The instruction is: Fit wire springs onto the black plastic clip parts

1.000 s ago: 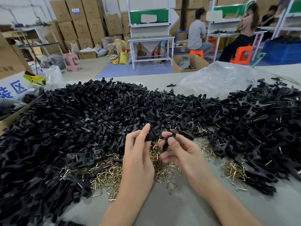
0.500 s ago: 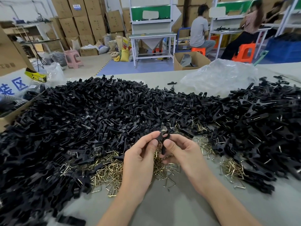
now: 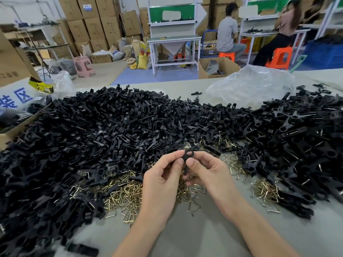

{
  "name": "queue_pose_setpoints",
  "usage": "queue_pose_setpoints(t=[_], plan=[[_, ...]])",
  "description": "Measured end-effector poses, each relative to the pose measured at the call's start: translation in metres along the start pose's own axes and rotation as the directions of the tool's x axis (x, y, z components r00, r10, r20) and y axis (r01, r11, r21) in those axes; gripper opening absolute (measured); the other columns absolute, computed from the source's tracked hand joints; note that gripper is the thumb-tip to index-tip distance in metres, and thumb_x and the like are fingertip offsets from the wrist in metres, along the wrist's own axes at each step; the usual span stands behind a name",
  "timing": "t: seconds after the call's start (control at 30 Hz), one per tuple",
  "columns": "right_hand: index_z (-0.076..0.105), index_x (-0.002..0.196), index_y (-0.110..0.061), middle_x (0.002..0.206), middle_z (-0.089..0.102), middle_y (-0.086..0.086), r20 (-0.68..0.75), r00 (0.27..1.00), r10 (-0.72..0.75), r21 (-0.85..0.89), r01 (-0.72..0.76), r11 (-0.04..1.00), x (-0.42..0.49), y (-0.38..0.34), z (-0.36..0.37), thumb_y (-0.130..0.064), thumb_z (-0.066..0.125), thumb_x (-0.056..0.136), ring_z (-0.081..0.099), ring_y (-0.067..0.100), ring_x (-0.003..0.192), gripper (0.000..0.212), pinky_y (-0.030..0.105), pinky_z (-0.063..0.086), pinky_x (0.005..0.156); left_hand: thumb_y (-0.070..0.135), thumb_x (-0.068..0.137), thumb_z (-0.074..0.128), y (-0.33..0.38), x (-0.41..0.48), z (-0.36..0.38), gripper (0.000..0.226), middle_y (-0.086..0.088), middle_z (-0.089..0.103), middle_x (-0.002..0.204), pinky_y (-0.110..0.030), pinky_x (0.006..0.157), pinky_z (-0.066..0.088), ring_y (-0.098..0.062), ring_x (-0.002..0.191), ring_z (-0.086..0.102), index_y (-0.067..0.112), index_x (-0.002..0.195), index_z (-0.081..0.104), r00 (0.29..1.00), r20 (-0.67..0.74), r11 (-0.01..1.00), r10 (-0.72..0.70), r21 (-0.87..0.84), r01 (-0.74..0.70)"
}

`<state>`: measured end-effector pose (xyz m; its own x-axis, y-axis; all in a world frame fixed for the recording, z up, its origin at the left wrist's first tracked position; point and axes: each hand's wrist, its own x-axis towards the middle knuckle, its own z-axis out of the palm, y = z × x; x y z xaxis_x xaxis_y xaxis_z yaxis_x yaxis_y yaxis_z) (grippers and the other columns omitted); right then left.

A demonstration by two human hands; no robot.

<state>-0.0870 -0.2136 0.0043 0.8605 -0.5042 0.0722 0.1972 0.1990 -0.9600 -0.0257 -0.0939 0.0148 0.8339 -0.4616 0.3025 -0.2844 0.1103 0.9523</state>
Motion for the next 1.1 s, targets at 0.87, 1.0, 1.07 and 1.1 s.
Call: queue_pose_setpoints(t=[0.87,1.0,1.07,1.1], plan=[[0.053,0.112,-0.015,0.105,0.069,0.025,-0.246,0.967,-0.065,-0.048,0.055,0.997,0.013,0.004,-0.013,-0.018,0.066,0.095,0.072,0.016,0.069,0.022,0.023,0.057,0.055,0.034,0.098,0.053,-0.029,0.013,-0.025,0.02,0.014,0.065,0.099,-0.03,0.082,0.05,-0.013,0.092,0.058,0.023,0.103,0.069,0.909,0.299,0.45,0.29,0.796,-0.406],[0.053,0.113,-0.014,0.096,0.069,0.017,-0.238,0.968,-0.081,-0.057,0.07,0.996,0.011,0.003,-0.011,-0.02,0.068,0.093,0.072,0.019,0.068,0.025,0.025,0.058,0.056,0.035,0.102,0.051,-0.029,0.013,-0.028,0.016,0.04,0.057,0.097,-0.004,0.086,0.035,0.006,0.098,0.051,0.036,0.109,0.066,0.977,0.094,0.732,0.193,0.649,-0.207],[0.054,0.112,-0.016,0.092,0.07,0.01,-0.227,0.97,-0.088,-0.061,0.076,0.995,0.011,0.003,-0.01,-0.027,0.069,0.087,0.072,0.021,0.069,0.031,0.026,0.058,0.057,0.038,0.102,0.054,-0.027,0.013,-0.029,0.012,0.04,0.059,0.094,-0.003,0.075,0.037,0.012,0.086,0.055,0.044,0.106,0.063,0.985,0.018,0.802,0.173,0.578,-0.151],[0.054,0.111,-0.017,0.09,0.07,0.007,-0.222,0.971,-0.09,-0.063,0.078,0.995,0.011,0.003,-0.009,-0.03,0.07,0.085,0.072,0.021,0.069,0.034,0.026,0.057,0.057,0.039,0.102,0.054,-0.027,0.014,-0.03,0.011,0.035,0.061,0.084,-0.005,0.065,0.037,0.011,0.07,0.054,0.045,0.105,0.062,0.986,-0.009,0.827,0.167,0.545,-0.135]])
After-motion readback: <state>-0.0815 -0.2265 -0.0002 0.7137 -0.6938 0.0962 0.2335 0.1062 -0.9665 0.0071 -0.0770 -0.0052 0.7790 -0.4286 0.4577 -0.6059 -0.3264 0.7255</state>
